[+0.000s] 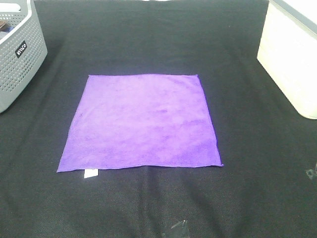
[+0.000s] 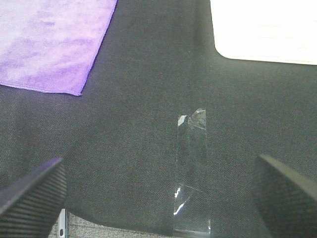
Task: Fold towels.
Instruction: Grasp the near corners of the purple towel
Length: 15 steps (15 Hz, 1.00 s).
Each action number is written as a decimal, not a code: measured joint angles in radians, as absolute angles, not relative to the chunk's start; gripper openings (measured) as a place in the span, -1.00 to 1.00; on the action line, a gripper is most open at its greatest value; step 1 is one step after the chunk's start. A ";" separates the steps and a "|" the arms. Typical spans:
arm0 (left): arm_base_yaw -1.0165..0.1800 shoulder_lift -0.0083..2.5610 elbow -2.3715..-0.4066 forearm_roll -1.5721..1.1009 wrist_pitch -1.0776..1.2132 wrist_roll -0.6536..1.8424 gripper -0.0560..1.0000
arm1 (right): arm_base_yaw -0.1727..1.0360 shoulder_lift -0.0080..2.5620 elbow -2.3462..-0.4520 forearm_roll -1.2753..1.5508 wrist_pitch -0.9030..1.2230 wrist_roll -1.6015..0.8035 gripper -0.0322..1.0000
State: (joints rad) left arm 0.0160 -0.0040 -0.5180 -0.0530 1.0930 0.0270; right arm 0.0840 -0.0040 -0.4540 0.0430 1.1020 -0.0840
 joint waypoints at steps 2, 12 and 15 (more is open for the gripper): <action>0.016 -0.004 -0.518 -0.053 1.093 0.027 0.98 | 0.084 -0.004 -0.454 0.043 1.102 -0.084 0.92; 0.016 0.139 -0.603 -0.060 1.128 0.027 0.98 | 0.084 0.112 -0.518 0.116 1.130 -0.039 0.92; 0.002 0.573 -0.769 0.031 1.166 0.020 0.93 | 0.084 0.527 -0.611 0.211 1.052 -0.013 0.92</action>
